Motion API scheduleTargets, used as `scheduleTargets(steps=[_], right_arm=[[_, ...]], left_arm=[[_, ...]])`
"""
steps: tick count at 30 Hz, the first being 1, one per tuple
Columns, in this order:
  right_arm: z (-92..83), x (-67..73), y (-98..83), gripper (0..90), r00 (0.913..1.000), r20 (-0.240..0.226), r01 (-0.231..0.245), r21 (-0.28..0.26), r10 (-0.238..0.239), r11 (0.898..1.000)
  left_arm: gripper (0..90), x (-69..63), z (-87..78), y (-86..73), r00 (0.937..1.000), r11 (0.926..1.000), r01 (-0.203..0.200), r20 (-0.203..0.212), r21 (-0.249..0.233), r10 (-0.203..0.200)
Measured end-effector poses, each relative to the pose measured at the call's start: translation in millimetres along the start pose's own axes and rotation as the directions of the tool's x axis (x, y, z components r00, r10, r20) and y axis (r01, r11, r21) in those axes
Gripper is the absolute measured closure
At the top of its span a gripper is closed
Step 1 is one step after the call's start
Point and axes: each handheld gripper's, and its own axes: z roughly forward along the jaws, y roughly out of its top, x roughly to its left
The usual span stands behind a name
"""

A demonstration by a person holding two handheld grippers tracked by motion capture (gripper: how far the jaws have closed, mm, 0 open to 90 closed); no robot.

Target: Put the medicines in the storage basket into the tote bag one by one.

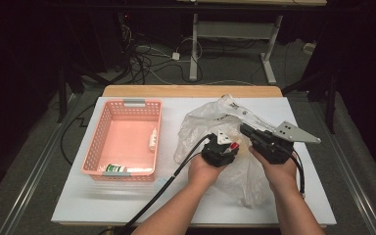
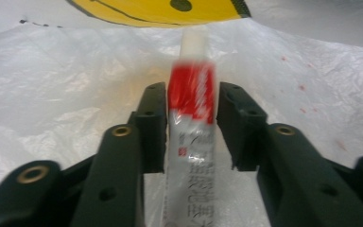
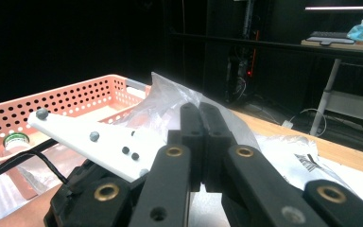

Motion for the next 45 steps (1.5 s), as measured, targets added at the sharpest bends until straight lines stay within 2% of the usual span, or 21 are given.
scheduleTargets(steps=[7, 14, 18, 22, 27, 29, 33, 37, 41, 45], right_arm=[[-0.2, -0.4, -0.4, 90.0, 1.0000, 0.001, 0.000, 0.003, 0.000, 1.000], [-0.4, 0.0, -1.1, 90.0, 1.0000, 0.002, -0.002, 0.009, 0.002, 1.000], [-1.0, 0.5, -1.2, 90.0, 1.0000, 0.003, 0.004, 0.011, -0.004, 1.000], [-1.4, 1.0, -1.4, 90.0, 1.0000, 0.003, 0.008, 0.012, -0.008, 1.000], [-2.1, 0.8, -1.7, 90.0, 1.0000, 0.006, 0.008, 0.013, -0.008, 1.000], [-2.1, 1.1, -1.8, 90.0, 1.0000, 0.006, 0.006, 0.014, -0.006, 1.000], [-1.5, 1.7, -2.5, 90.0, 0.9999, 0.003, 0.012, 0.020, -0.012, 1.000], [-0.9, 2.8, -3.0, 90.0, 0.9999, 0.004, 0.013, 0.022, -0.013, 1.000], [-1.7, 3.3, -2.8, 90.0, 0.9999, 0.005, 0.013, 0.023, -0.014, 1.000], [-2.8, 3.0, -2.6, 90.0, 0.9999, 0.009, 0.013, 0.023, -0.014, 1.000]], left_arm=[[46.8, -5.6, -5.1, -6.5, 0.9992, 1.0000, -0.005, 0.040, 0.004, 0.005], [37.5, -22.0, -24.3, -21.7, 0.9951, 0.9988, -0.044, 0.088, -0.022, 0.046], [32.2, -27.5, -36.8, -29.9, 0.9925, 0.9979, -0.047, 0.111, -0.044, 0.052], [21.5, -31.9, -50.1, -36.6, 0.9930, 0.9974, -0.043, 0.108, -0.058, 0.049], [14.3, -33.1, -67.4, -45.2, 0.9900, 0.9980, -0.037, 0.134, -0.052, 0.044], [14.0, -32.8, -75.7, -48.6, 0.9895, 0.9977, -0.032, 0.139, -0.060, 0.040], [0.2, -31.7, -88.4, -53.7, 0.9927, 0.9987, -0.019, 0.118, -0.048, 0.025], [0.0, -29.9, -102.0, -58.2, 0.9934, 0.9975, -0.035, 0.107, -0.062, 0.041], [0.0, -29.2, -114.9, -61.4, 0.9924, 0.9969, -0.036, 0.115, -0.070, 0.044], [0.0, -28.1, -126.4, -65.4, 0.9919, 0.9964, -0.055, 0.111, -0.065, 0.062]])
